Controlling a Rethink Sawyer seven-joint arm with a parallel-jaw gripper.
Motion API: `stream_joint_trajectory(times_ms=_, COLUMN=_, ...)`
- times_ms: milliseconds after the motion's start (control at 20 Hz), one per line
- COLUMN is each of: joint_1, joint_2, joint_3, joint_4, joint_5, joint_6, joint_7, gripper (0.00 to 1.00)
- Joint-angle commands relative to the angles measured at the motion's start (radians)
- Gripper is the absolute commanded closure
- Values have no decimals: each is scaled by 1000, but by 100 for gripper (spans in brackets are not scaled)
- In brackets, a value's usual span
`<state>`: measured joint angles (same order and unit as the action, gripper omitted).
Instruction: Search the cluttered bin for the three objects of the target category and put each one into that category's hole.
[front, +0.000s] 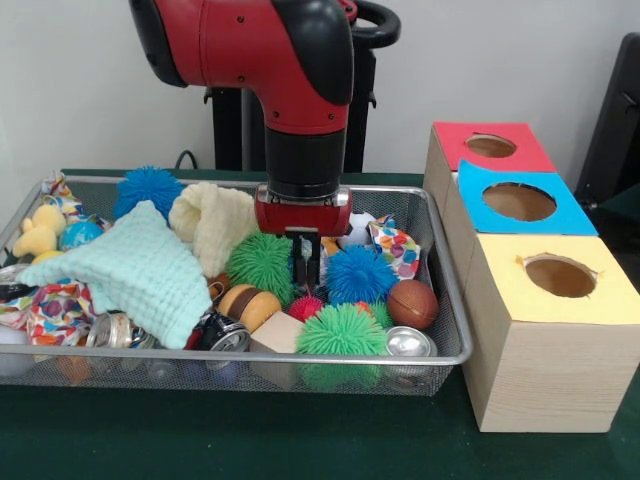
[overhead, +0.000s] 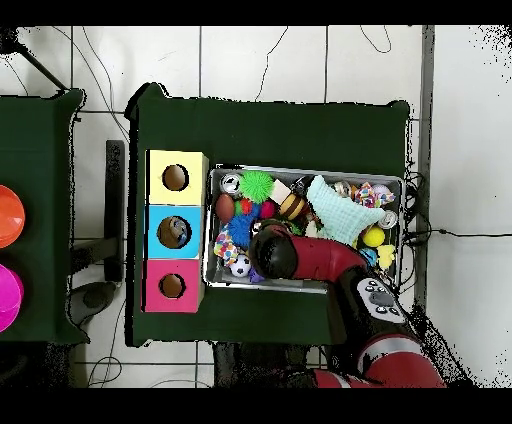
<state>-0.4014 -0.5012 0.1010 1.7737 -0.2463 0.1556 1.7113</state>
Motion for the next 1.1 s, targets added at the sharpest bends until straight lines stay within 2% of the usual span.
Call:
stream_joint_trajectory(times_ms=50, joint_1=-22, joint_2=-90, joint_3=52, joint_4=119, joint_5=-17, joint_6=88, joint_7=77, gripper=100)
stream_joint_trajectory(times_ms=300, joint_1=-22, joint_2=-88, joint_3=53, joint_4=126, joint_5=-15, joint_6=78, joint_7=79, gripper=100)
stream_joint_trajectory(times_ms=900, joint_1=-6, joint_2=-131, joint_3=46, joint_4=129, joint_5=2, joint_6=123, joint_7=75, gripper=100)
stream_joint_trajectory(times_ms=1100, joint_1=10, joint_2=-177, joint_3=39, joint_4=135, joint_5=15, joint_6=164, joint_7=77, gripper=100)
